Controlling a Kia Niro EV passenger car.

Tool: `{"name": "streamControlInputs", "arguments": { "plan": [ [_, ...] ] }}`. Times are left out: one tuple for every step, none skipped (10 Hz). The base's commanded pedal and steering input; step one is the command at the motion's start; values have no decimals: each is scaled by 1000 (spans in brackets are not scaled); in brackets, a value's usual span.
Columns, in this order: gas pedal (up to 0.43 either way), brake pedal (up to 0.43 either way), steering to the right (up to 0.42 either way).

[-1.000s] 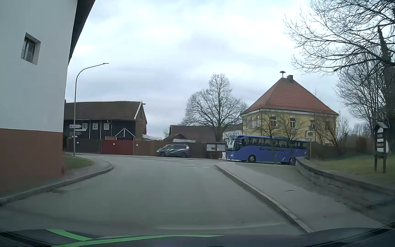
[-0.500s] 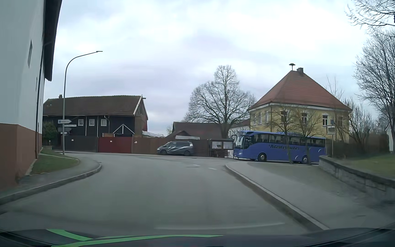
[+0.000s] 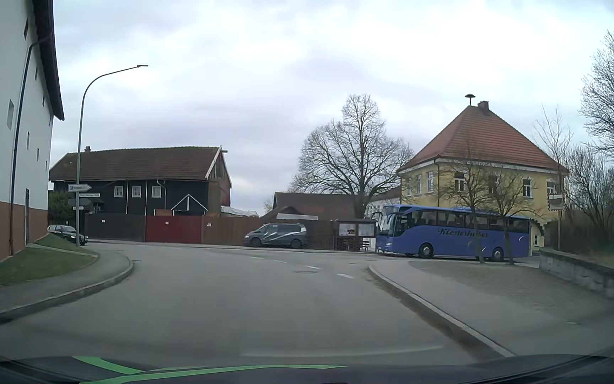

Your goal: Follow the waypoints while adhering to traffic rules and regulations

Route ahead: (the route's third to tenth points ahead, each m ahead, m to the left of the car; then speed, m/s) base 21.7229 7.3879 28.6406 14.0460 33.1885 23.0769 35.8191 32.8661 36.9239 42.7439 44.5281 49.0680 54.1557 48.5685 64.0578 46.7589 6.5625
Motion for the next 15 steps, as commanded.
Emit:
{"name": "streamControlInputs", "arguments": {
  "plan": [
    [0, 0, -18],
    [0, 0, -18],
    [0, 0, -18],
    [0, 0, -18],
    [0, 0, -18],
    [0, 0, -18],
    [0, 0, -19],
    [0, 0, -19],
    [0, 0, -20],
    [0, 0, -21],
    [0, 0, -24],
    [0, 0, -31],
    [0, 0, -39],
    [0, 0, -49],
    [0, 0, -60]
  ]
}}
